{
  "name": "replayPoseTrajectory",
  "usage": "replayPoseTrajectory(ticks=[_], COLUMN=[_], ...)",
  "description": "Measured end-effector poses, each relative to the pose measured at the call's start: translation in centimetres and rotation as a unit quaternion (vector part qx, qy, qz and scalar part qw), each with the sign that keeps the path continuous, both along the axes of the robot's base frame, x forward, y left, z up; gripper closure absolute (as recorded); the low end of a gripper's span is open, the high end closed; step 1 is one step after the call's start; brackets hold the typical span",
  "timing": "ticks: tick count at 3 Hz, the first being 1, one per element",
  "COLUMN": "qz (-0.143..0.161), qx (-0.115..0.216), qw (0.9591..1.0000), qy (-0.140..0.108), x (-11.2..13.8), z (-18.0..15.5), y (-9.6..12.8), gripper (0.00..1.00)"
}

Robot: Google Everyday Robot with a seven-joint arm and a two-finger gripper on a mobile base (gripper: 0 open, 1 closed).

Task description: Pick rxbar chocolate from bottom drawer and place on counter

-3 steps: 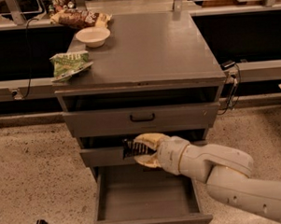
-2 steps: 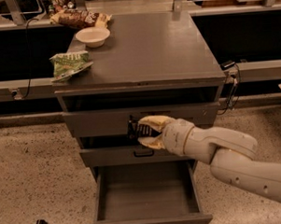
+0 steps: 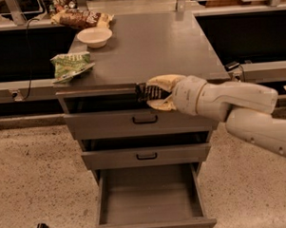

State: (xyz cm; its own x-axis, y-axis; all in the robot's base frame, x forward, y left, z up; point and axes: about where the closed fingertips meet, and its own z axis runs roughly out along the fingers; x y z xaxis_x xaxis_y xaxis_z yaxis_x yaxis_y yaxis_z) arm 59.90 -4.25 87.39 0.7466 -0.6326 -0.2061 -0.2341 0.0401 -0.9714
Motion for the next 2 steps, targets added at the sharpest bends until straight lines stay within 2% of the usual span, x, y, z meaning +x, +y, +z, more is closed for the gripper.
replayPoseTrajectory(ticks=[1,2], qz=[0.010,0.011], qx=[-0.018,0.001], qw=[0.9996,0.9999], qy=[-0.020,-0.011], x=[3.2,7.2], z=[4.5,8.6], y=[-0.9,-2.6], gripper=[1.00,1.00])
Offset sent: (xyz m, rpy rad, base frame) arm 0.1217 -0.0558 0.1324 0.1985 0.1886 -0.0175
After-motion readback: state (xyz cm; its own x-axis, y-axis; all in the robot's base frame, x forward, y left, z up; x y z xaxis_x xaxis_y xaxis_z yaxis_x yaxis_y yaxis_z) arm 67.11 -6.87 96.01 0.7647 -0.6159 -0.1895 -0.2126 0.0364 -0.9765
